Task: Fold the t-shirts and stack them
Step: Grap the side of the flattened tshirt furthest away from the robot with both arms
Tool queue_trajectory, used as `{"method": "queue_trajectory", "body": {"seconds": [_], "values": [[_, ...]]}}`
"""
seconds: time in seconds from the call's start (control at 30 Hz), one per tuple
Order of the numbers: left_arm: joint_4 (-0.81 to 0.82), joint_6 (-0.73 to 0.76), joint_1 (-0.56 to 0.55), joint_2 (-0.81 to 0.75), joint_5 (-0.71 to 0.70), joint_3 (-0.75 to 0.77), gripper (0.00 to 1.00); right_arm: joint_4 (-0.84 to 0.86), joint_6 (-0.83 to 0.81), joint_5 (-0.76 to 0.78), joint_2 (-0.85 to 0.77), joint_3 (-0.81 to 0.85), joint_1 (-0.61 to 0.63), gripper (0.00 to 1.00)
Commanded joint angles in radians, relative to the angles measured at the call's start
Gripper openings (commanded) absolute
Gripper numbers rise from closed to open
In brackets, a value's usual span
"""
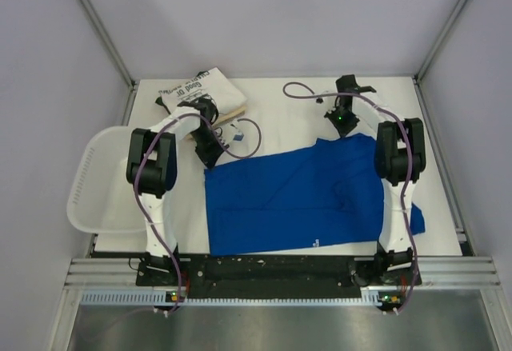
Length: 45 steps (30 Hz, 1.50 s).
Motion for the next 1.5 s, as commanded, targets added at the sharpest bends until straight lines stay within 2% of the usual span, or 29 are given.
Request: {"method": "queue_trajectory", "body": {"seconds": [0.0,0.13,0.4,0.57,0.7,0.8,0.83,0.87,0.9,0.97,1.03,1.1,1.13,1.2,1.3,1.47], "values": [[-0.020,0.011,-0.004,-0.078,0.018,-0.038,0.00,0.016,0.031,0.000,-0.115,0.026,-0.015,0.00],[0.016,-0.020,-0.006,-0.158,0.014,-0.029,0.00,0.035,0.066,-0.037,-0.218,-0.017,-0.031,0.00],[-0.059,-0.015,-0.009,-0.250,0.099,-0.040,0.00,0.093,0.218,0.023,-0.460,-0.294,-0.046,0.00],[-0.101,0.035,-0.023,-0.379,0.127,-0.178,0.00,0.150,0.383,0.138,-0.638,-0.478,-0.054,0.00],[-0.115,0.077,-0.035,-0.471,0.162,-0.316,0.00,0.131,0.601,0.117,-0.752,-0.650,-0.090,0.00],[-0.095,0.083,-0.052,-0.480,0.169,-0.417,0.00,0.127,0.754,0.098,-0.847,-0.803,-0.126,0.00],[-0.079,0.078,-0.058,-0.479,0.165,-0.438,0.00,0.134,0.819,0.101,-0.879,-0.857,-0.155,0.12],[-0.067,0.072,-0.064,-0.477,0.161,-0.458,0.00,0.144,0.885,0.086,-0.907,-0.900,-0.205,0.32],[-0.052,0.066,-0.070,-0.476,0.159,-0.474,0.00,0.153,0.941,0.072,-0.936,-0.944,-0.251,0.45],[-0.033,0.061,-0.084,-0.474,0.158,-0.486,0.00,0.174,0.994,0.031,-0.994,-1.001,-0.354,0.50],[-0.032,0.061,-0.098,-0.468,0.156,-0.485,0.00,0.202,1.009,-0.004,-1.062,-1.012,-0.382,0.52],[-0.033,0.058,-0.103,-0.467,0.156,-0.477,0.00,0.260,0.974,-0.082,-1.115,-1.002,-0.364,0.56],[-0.033,0.057,-0.103,-0.467,0.158,-0.474,0.00,0.286,0.951,-0.084,-1.126,-0.993,-0.335,0.64],[-0.026,0.055,-0.103,-0.468,0.158,-0.471,0.00,0.288,0.911,-0.017,-1.114,-0.953,-0.243,0.67],[-0.023,0.048,-0.103,-0.465,0.159,-0.465,0.00,0.288,0.868,0.014,-1.047,-0.894,-0.132,0.65],[-0.023,0.040,-0.104,-0.448,0.156,-0.453,0.00,0.305,0.836,0.001,-0.834,-0.790,-0.089,0.39]]}}
